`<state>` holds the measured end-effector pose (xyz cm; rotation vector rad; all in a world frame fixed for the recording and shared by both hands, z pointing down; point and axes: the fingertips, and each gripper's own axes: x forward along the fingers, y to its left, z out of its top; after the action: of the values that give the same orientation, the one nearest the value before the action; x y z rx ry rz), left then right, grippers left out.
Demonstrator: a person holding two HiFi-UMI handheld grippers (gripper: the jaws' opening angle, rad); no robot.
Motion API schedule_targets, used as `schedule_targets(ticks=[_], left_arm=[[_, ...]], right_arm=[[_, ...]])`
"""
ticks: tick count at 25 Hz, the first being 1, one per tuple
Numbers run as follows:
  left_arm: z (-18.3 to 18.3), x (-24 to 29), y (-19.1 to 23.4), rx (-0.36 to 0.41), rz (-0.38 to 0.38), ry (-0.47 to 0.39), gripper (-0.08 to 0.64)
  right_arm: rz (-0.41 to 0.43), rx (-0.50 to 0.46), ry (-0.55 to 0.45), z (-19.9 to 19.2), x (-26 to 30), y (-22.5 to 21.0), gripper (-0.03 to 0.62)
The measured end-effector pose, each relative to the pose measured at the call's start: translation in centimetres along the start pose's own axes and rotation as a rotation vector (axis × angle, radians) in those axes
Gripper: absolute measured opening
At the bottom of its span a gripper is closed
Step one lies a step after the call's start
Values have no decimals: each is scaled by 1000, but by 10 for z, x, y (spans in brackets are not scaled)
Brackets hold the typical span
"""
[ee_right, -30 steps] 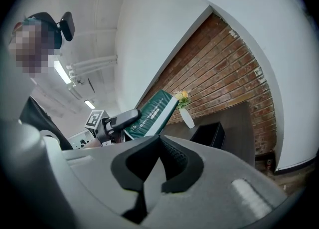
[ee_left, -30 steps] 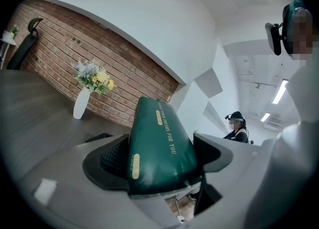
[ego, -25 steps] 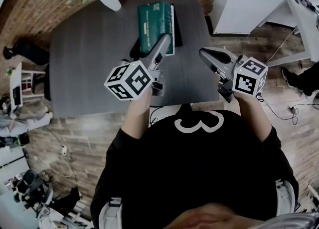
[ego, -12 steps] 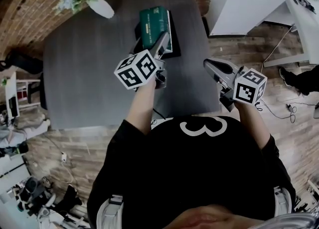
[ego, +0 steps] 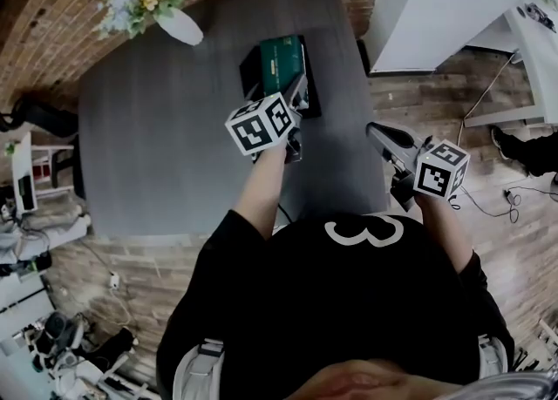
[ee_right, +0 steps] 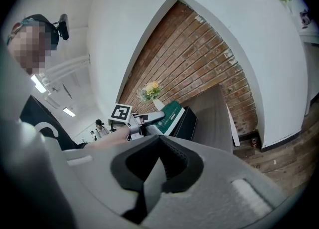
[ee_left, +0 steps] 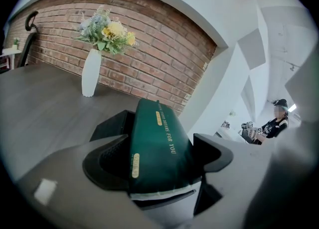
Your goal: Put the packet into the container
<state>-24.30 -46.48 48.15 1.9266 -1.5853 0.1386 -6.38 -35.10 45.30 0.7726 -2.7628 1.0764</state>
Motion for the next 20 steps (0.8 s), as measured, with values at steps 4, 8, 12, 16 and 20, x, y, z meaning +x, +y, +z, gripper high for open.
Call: schedule_targets(ticks=[4,8,12,16,20], left_arm=[[-10,12,4,5,36,44,425],[-12,12,0,66,63,62,430],[-12,12,-2,67,45,63,404],[-11,10,-4,42,12,54,423],[-8,3,-4,19,0,17,433]], right_arm=[[-8,20,3,-2,0,-8,2],[-17,31,7,-3,-4,-12,2],[-16,39,-1,-2,-8,-15,2],[-9,48,-8,-3,-9,-17,2],[4,59,-10,-3,-11,-16,2]])
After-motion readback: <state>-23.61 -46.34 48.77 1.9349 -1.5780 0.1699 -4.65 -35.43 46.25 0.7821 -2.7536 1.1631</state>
